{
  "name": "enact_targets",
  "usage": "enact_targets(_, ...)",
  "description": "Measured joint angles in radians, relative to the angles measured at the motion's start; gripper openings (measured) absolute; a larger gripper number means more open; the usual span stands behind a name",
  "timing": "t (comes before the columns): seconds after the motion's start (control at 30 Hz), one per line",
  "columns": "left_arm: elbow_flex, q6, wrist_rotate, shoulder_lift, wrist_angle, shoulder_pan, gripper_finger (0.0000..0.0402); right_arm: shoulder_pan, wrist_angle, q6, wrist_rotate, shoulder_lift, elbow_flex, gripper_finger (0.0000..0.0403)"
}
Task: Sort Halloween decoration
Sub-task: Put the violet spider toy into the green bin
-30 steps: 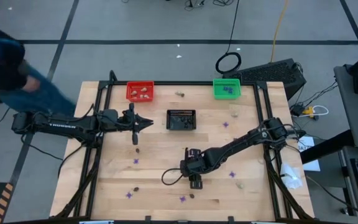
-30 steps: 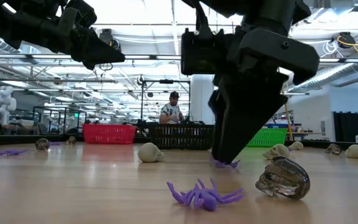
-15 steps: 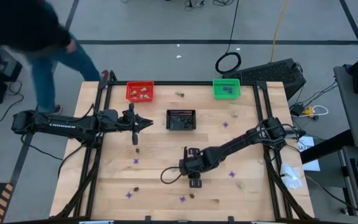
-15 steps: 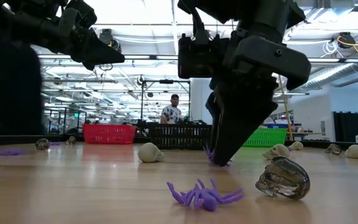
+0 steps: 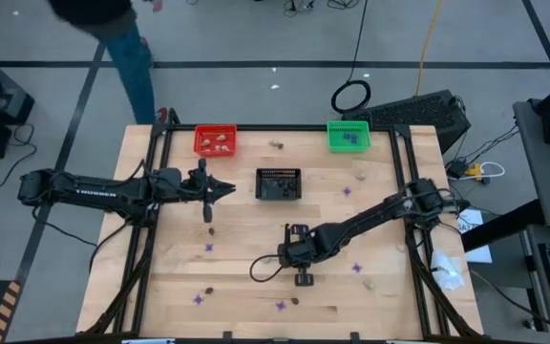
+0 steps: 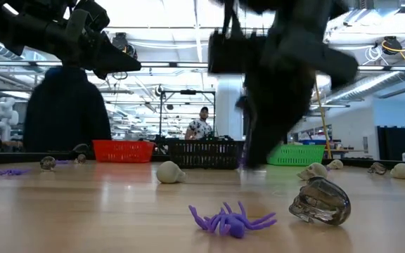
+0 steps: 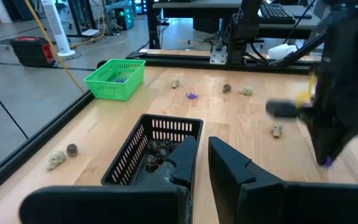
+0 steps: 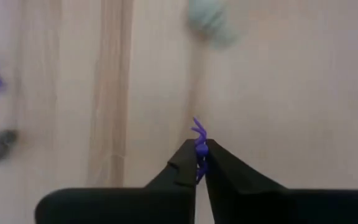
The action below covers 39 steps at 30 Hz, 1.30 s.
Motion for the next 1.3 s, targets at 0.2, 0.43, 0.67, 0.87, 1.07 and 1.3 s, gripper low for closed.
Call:
enact_targets(0.2, 0.000, -0.001, 0.000, 0.000, 0.000, 0.000, 0.0035, -0.060, -0.190, 0.025, 0.234, -0.171, 0.004, 0.0004)
enact_targets(0.43, 0.000, -0.025, 0.000, 0.000, 0.000, 0.000, 0.0035, -0.276, -0.432, 0.028, 0.421, -0.354, 0.004, 0.0002)
enact_targets(0.67, 0.000, -0.026, 0.000, 0.000, 0.000, 0.000, 0.0035, -0.635, -0.494, -0.072, 0.436, -0.427, 0.005, 0.0001)
enact_targets(0.87, 0.000, -0.026, 0.000, 0.000, 0.000, 0.000, 0.0035, -0.955, -0.312, -0.226, 0.218, -0.425, -0.080, 0.0001)
enact_targets(1.07, 0.000, -0.023, 0.000, 0.000, 0.000, 0.000, 0.0035, -1.186, -0.130, -0.289, 0.068, -0.426, -0.212, 0.0000)
enact_targets(1.3, 0.000, -0.020, 0.000, 0.000, 0.000, 0.000, 0.0035, -1.282, 0.000, -0.292, -0.001, -0.426, -0.344, 0.0000)
